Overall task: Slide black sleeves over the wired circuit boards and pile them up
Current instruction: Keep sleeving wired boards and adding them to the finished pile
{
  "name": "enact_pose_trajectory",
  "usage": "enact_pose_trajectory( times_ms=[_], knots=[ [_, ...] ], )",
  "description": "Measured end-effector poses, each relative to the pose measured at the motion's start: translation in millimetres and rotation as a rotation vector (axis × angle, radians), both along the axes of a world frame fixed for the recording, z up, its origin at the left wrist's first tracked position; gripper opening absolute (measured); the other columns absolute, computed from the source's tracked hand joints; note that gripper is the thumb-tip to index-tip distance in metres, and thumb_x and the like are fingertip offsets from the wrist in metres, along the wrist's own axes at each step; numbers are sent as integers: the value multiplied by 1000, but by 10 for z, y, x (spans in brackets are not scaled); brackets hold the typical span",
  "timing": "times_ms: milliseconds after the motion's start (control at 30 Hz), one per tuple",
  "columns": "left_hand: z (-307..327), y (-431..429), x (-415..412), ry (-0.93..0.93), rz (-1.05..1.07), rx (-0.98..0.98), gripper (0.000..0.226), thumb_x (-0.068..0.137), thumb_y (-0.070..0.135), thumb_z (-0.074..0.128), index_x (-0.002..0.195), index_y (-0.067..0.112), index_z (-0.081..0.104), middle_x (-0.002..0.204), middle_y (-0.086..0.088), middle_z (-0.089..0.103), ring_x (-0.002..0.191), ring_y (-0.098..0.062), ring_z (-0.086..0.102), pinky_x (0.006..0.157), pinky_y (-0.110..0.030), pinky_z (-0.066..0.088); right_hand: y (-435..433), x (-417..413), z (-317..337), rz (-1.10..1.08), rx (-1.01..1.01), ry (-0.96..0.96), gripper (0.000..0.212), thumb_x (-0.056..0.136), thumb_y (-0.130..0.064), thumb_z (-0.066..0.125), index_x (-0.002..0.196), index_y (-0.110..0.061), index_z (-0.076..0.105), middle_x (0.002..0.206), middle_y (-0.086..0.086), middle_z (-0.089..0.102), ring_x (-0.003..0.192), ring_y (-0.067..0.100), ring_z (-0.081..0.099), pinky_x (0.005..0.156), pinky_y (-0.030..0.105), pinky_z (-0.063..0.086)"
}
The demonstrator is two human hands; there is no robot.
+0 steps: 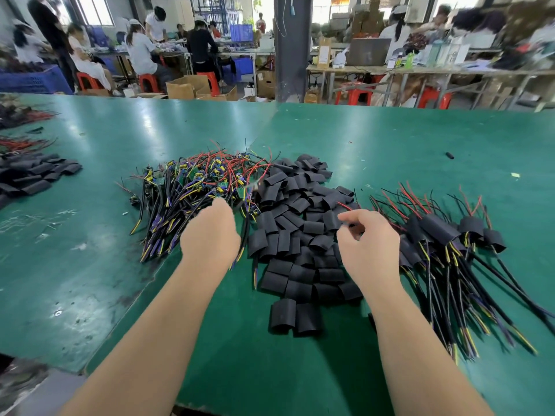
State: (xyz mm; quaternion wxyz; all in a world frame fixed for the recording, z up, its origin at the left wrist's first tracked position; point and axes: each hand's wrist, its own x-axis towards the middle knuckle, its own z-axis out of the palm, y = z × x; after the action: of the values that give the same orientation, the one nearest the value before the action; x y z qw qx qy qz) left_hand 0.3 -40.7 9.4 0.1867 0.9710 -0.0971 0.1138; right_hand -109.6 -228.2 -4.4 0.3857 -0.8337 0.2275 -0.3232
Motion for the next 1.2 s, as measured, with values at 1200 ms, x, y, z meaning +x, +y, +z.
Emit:
enact_pose_trajectory(
  times_ms=[1200],
  knots=[
    [-297, -360, -392, -31, -579, -682, 15, 88, 27, 67, 95, 20, 78, 67, 0, 70, 63, -21, 62, 59, -39, 49, 129, 65, 35, 376, 896, -258, 7, 84, -3, 69, 78, -4, 66, 69, 8, 71, 60, 17, 69, 53, 19, 52]
  ],
)
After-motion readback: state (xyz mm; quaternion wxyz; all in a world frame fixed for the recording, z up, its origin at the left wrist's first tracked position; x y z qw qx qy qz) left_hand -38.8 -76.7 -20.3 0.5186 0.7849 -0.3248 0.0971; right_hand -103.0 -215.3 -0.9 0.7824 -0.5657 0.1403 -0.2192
